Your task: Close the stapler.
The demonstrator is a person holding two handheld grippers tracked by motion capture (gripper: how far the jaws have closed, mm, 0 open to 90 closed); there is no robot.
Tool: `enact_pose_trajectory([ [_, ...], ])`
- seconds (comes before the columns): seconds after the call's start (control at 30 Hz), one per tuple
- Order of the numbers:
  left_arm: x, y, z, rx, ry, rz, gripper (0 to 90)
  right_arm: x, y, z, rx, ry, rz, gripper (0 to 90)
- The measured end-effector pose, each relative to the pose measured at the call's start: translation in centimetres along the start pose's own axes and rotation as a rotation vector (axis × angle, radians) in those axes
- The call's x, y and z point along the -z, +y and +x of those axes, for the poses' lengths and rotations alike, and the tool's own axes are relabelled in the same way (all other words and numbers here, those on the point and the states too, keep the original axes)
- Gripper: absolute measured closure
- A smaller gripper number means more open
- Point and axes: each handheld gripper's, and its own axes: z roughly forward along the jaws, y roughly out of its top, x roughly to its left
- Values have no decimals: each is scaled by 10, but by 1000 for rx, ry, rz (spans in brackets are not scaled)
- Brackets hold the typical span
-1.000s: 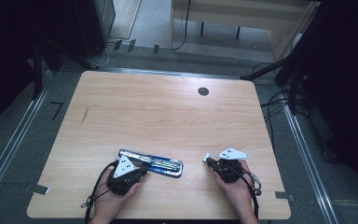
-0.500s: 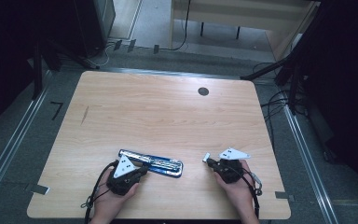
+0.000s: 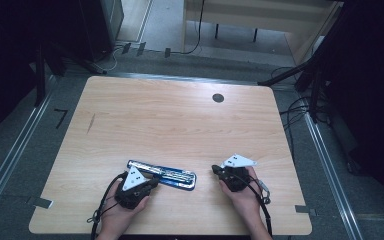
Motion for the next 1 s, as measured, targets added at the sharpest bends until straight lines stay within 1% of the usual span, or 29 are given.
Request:
enact_pose_trajectory([
  [0.07, 0, 0, 0, 0, -1, 1, 900, -4, -1, -1, -2, -5, 15, 900],
  [0.13, 0, 0, 0, 0, -2, 0, 900, -3, -1, -2, -1, -12, 19, 900],
  [0.27, 0, 0, 0, 0, -3, 0, 900, 2, -2, -5, -7, -13, 11, 900],
  [0.47, 0, 0, 0, -1, -3, 0, 900, 8, -8, -10, -12, -27, 24, 900],
  [0.77, 1, 0, 0, -1, -3, -1, 900, 20, -13, -23, -39, -49, 18, 900],
  [0.87, 1, 0, 0, -1, -4, -1, 900, 21, -14, -26, -42, -48, 22, 900],
  [0.93, 1, 0, 1, -1, -4, -2, 900, 23, -14, -28, -34, -35, 14, 900],
  [0.97, 1, 0, 1, 0, -4, -2, 900, 25, -13, -30, -31, -43, 8, 900],
  [1.0, 1, 0, 1, 0, -5, -2, 900, 27, -13, -32, -29, -73, 2, 834],
])
